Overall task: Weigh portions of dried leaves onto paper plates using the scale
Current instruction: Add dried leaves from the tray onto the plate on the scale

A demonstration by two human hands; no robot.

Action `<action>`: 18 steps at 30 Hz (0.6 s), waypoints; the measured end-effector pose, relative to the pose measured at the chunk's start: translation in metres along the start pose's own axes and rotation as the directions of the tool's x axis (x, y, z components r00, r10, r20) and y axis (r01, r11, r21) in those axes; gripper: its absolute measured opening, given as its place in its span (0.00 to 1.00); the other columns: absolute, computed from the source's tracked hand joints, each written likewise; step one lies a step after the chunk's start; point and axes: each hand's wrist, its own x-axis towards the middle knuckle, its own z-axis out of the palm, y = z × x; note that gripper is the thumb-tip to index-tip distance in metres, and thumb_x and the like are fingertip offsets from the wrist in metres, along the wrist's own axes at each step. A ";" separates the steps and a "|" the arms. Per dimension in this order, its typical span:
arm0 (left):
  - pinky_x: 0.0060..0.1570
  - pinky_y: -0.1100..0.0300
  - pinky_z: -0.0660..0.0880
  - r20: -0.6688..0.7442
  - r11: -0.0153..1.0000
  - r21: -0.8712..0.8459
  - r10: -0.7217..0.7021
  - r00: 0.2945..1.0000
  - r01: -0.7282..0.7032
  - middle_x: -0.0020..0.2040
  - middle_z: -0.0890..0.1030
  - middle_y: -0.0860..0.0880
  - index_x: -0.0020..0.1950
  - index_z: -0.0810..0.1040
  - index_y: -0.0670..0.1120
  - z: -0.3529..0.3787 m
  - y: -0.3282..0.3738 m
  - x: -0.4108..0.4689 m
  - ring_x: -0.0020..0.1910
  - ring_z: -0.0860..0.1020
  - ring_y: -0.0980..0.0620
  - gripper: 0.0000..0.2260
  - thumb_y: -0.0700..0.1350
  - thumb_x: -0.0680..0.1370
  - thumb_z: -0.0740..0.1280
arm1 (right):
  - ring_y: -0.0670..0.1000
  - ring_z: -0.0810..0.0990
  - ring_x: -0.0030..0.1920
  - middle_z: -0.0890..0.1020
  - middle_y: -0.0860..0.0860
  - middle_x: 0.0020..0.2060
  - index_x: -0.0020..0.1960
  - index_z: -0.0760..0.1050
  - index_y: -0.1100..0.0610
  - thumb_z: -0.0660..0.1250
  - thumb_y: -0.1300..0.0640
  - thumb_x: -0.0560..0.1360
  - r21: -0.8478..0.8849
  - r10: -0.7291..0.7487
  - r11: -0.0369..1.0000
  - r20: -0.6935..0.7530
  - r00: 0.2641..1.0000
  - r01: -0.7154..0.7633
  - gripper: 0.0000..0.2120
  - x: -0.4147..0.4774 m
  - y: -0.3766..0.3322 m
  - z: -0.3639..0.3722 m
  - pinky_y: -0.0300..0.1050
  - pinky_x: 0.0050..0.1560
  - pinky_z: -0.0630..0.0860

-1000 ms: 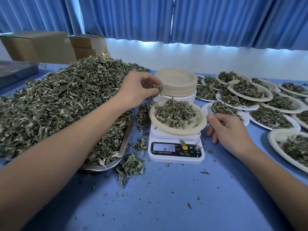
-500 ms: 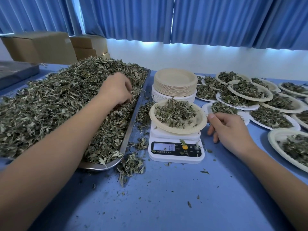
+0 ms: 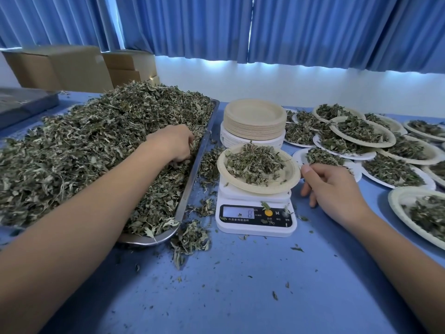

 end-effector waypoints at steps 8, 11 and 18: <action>0.47 0.60 0.75 -0.497 0.851 -0.324 0.218 0.840 -0.413 0.47 0.83 0.55 0.55 0.84 0.50 -0.004 0.014 -0.005 0.45 0.79 0.55 0.07 0.48 0.78 0.71 | 0.45 0.75 0.22 0.79 0.45 0.23 0.35 0.76 0.59 0.61 0.50 0.85 -0.012 0.011 1.000 -0.013 1.000 -0.011 0.23 0.000 0.001 0.000 0.29 0.27 0.69; 0.46 0.60 0.78 -0.406 0.755 -0.414 0.346 0.846 -0.508 0.45 0.83 0.57 0.53 0.85 0.53 0.004 0.026 -0.014 0.44 0.80 0.59 0.08 0.53 0.76 0.73 | 0.45 0.75 0.22 0.80 0.46 0.24 0.36 0.78 0.57 0.60 0.52 0.85 -0.053 0.036 0.998 -0.024 0.999 -0.037 0.21 0.001 0.001 -0.001 0.33 0.28 0.72; 0.52 0.48 0.79 -0.339 0.688 -0.455 0.453 0.824 -0.565 0.48 0.82 0.58 0.53 0.86 0.53 0.014 0.041 -0.021 0.46 0.80 0.53 0.09 0.55 0.76 0.74 | 0.54 0.64 0.27 0.66 0.50 0.21 0.28 0.63 0.55 0.64 0.55 0.79 -0.464 0.249 0.860 0.016 0.968 -0.213 0.22 0.006 0.006 -0.014 0.45 0.33 0.64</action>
